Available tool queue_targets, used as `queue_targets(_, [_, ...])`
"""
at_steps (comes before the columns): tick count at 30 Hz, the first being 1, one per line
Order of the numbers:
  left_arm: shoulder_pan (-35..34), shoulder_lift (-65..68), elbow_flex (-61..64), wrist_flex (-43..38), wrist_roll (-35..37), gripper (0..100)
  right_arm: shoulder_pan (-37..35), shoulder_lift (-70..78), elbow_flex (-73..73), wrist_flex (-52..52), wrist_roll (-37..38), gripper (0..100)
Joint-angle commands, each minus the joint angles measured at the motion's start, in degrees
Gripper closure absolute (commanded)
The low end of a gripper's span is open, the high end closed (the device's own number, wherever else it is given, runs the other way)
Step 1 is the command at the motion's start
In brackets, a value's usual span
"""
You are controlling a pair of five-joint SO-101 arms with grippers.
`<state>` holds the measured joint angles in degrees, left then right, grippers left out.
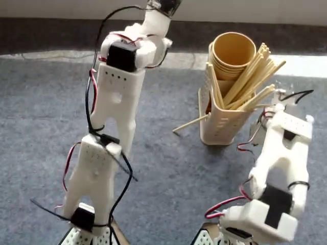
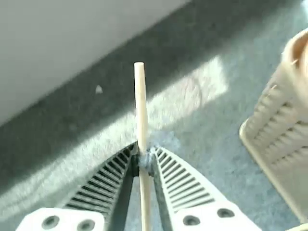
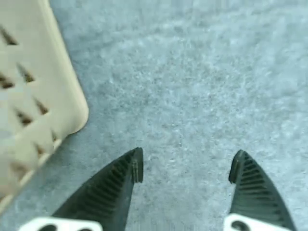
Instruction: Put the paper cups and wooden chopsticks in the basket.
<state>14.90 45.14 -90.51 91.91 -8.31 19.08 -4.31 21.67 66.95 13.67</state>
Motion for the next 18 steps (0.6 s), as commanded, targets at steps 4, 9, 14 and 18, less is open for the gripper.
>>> queue_targets(4, [14.7, -20.4, 0.0, -8.0, 0.0, 99, -2.5, -30.8, -8.4, 14.5, -0.4, 71.0])
queue_targets(9, [21.8, -20.5, 0.0, -8.4, 0.2, 99, -5.4, -53.9, 0.6, 16.7, -0.4, 71.0])
queue_targets(14, [24.1, -19.6, -0.3, -12.8, 0.2, 99, -2.4, -76.8, 20.7, 9.5, -0.3, 71.0])
queue_targets(18, [24.6, -19.4, 0.2, -19.2, 0.3, 99, 3.5, -92.4, 38.9, 2.9, -0.3, 71.0])
